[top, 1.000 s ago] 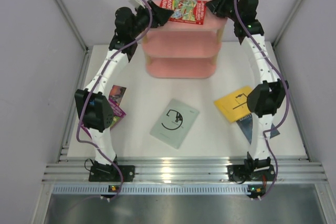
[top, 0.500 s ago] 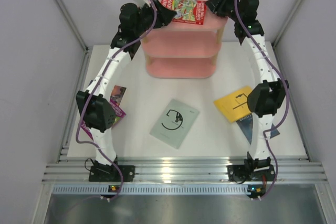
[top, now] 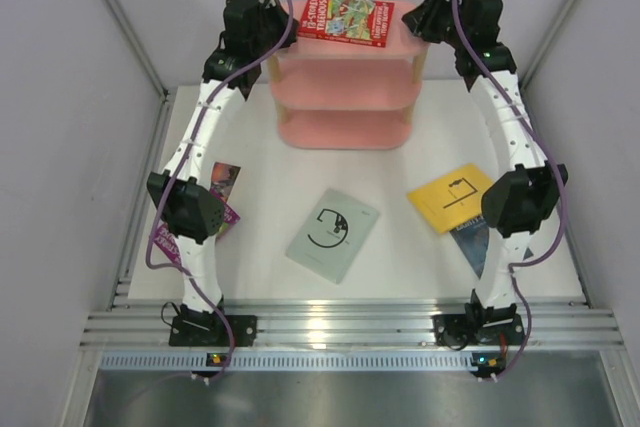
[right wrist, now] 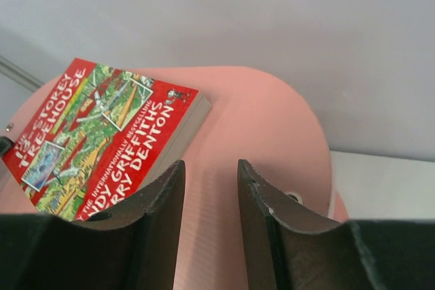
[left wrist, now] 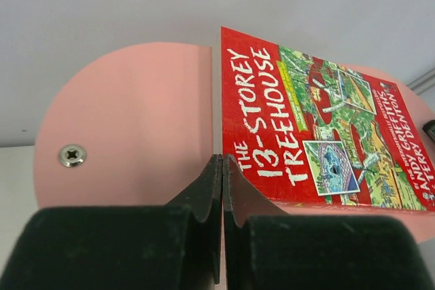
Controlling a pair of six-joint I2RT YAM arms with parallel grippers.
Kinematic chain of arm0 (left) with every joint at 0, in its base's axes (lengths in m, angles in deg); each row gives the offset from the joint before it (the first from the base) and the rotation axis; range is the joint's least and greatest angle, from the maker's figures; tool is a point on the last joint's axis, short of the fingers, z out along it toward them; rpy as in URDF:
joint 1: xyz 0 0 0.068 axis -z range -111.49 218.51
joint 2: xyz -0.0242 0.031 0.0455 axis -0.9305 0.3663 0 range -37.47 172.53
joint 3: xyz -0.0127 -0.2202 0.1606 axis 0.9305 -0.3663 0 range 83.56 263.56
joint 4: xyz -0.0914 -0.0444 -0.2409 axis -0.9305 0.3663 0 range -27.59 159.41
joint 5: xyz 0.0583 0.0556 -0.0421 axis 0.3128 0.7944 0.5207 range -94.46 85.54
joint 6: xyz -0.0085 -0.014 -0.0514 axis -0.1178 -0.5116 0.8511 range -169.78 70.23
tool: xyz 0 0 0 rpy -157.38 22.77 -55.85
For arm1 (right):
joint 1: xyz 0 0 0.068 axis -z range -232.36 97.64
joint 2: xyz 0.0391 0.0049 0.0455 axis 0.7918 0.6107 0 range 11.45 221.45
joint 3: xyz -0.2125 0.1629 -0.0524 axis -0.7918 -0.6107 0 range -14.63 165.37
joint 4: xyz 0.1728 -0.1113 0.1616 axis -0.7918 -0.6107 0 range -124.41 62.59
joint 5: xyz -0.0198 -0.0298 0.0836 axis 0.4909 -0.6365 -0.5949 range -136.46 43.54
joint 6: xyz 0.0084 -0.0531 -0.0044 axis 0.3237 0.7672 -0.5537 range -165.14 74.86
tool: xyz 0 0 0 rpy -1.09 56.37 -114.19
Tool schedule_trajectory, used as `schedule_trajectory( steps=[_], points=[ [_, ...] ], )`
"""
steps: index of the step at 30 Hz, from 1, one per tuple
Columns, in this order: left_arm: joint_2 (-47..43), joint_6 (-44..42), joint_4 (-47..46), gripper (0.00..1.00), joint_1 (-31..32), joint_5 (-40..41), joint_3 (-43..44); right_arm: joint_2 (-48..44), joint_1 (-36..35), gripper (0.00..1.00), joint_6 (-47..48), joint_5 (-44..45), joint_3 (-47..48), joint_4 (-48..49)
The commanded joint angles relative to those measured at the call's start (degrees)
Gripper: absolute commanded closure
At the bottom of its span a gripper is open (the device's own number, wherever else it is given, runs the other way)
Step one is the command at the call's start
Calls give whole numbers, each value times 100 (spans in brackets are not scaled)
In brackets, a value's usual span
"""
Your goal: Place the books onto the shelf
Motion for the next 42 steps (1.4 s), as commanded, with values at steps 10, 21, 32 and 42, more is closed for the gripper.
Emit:
schedule_trajectory(
  steps=[10,21,32,42],
  points=[
    [232,-204,188,100,-102,395,154,-349,-412,69,443,478,-224,-895],
    [-585,-230,-691,100,-102,860,-409,-358,-448,69,549,601,-365,-895],
    [-23,-37,-410,100,-110,493,-66,-480,-439,69,619,566,-444,-921],
    [-23,7,-269,100,-102,-175,-276,-279,-448,76,628,470,-251,-913]
  ],
)
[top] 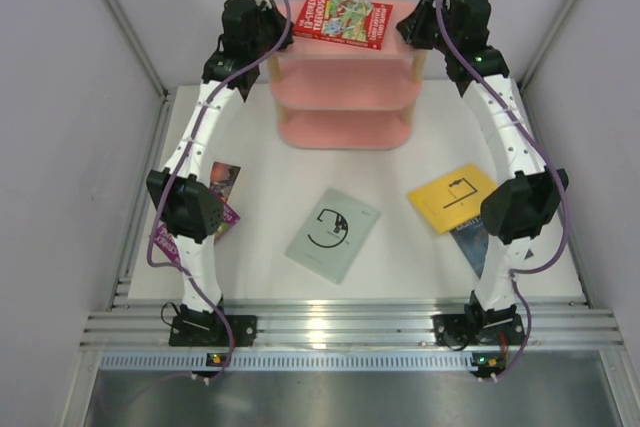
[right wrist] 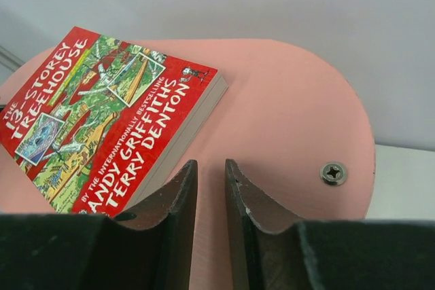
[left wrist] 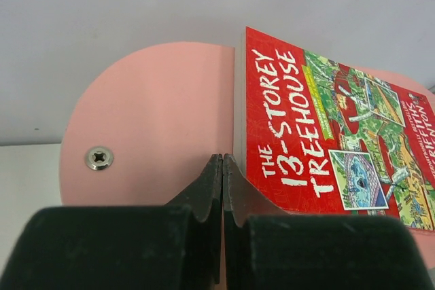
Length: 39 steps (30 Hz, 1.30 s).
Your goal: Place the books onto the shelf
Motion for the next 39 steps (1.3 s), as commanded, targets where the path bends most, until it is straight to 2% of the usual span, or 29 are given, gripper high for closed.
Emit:
schedule_trajectory(
  steps=[1,9,22,36,37,38,39],
  points=[
    [-108,16,-35,100,-16,-443,-53,137,-59,77,112,-88,99,-569],
    [-319,-2,-115,100,71,-584,-423,506,-59,78,-46,-439,371,-341],
    [-407,-116,-132,100,256,-514,-581,989,47,78,-20,-378,723,-315],
    [-592,-327,-71,100,291,40,-801,1025,134,77,-81,-378,636,-253],
    [-583,-449,-36,97,300,40,-749,990,169,76,-116,-361,627,-253],
    [-522,-493,104,82,291,232,-679,990,205,76,-125,-352,600,-253],
    [-487,-520,192,76,300,312,-608,955,248,75,-160,-343,557,-253]
  ],
)
